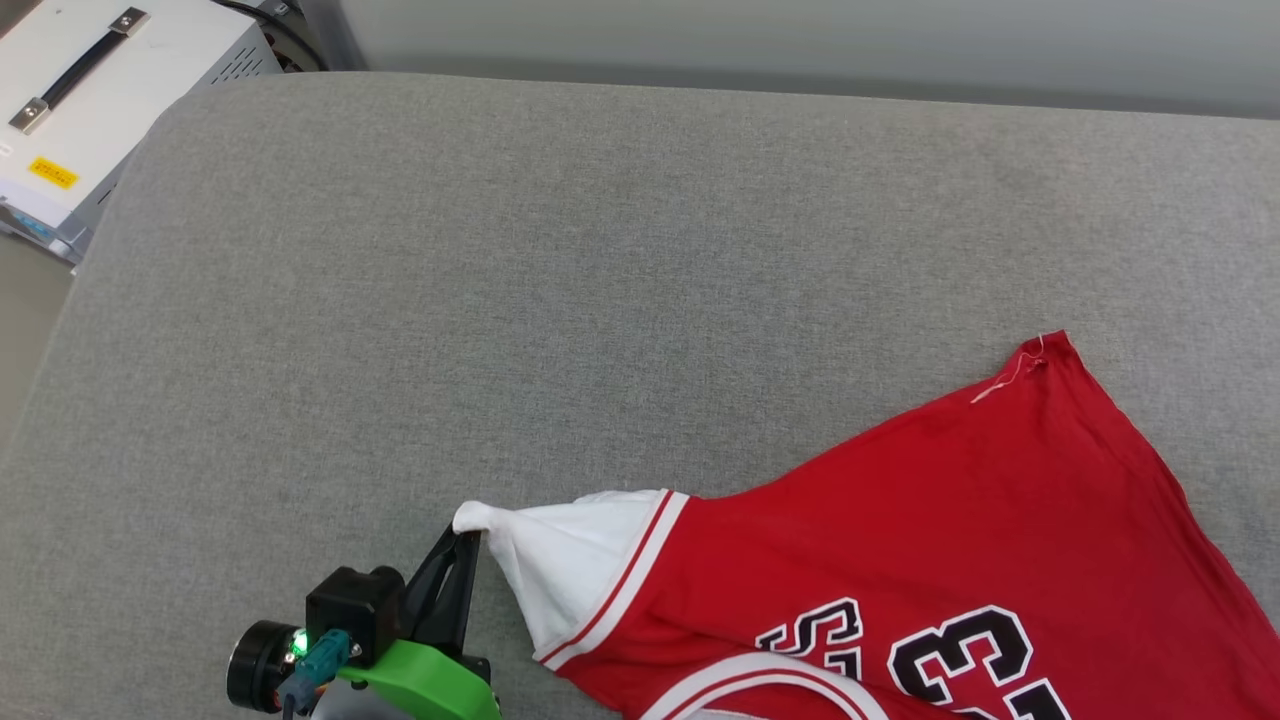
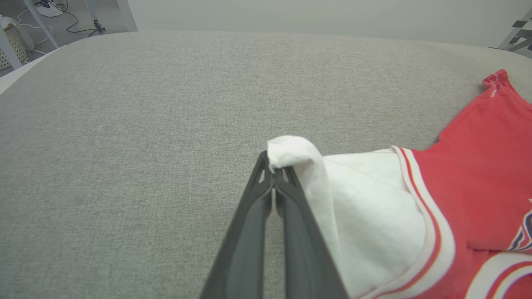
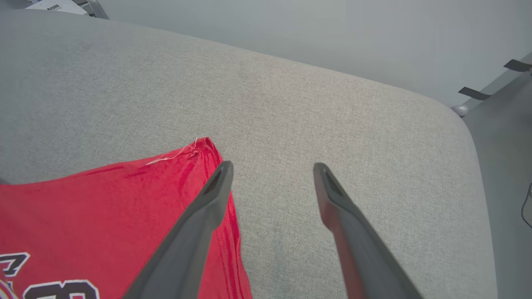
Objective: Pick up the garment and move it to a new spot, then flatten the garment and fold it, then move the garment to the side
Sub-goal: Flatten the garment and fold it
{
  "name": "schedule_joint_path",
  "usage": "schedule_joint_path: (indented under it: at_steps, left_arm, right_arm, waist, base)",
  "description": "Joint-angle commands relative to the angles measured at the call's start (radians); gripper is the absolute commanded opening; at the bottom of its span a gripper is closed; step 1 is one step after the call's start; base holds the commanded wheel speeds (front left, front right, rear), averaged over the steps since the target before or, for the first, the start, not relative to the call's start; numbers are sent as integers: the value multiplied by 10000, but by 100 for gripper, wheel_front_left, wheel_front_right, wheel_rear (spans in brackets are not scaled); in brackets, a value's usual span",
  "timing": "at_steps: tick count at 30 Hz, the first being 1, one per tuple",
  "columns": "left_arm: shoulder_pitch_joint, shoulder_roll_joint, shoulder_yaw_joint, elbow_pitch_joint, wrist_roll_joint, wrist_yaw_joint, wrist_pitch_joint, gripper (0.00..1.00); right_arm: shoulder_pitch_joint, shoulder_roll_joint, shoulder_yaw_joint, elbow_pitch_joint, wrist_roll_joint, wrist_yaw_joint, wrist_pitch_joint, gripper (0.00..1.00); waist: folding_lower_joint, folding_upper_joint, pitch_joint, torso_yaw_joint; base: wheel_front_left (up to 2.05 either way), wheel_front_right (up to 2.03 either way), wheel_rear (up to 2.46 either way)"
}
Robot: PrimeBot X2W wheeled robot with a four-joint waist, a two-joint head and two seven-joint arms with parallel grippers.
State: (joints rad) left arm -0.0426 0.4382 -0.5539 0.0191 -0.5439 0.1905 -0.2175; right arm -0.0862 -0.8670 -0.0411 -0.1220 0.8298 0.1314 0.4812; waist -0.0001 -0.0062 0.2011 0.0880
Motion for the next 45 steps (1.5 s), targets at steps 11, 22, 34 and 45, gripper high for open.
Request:
schedule_joint_path:
  at_steps: [11, 22, 34, 45]
  left_arm:
    - [-702, -202, -251, -15, 252, -62, 4, 0]
    - [-1347, -492, -507, 257, 397, -343, -94, 0]
    - [-1744, -761, -612, 782, 425, -620, -263, 0]
    - [-1625, -716, -521, 1247, 379, -793, -369, 0]
  right_arm:
    - [-3545, 1032, 2493, 925, -723, -7, 2364, 100]
    - [-5275, 1499, 4423, 3802, -994, -7, 3029, 100]
    - [-4958, 1931, 6554, 5924, -576, -7, 2377, 100]
    - [-5563, 1689, 7161, 6073, -153, -7, 98, 0]
  waist:
    - [1, 62, 620, 360]
    - [1, 62, 1259, 930]
    - [1, 62, 1547, 1299]
    - [1, 62, 586, 953]
  base:
    - [0, 0, 0]
    - [0, 0, 0]
    - [0, 0, 0]
    - [0, 0, 0]
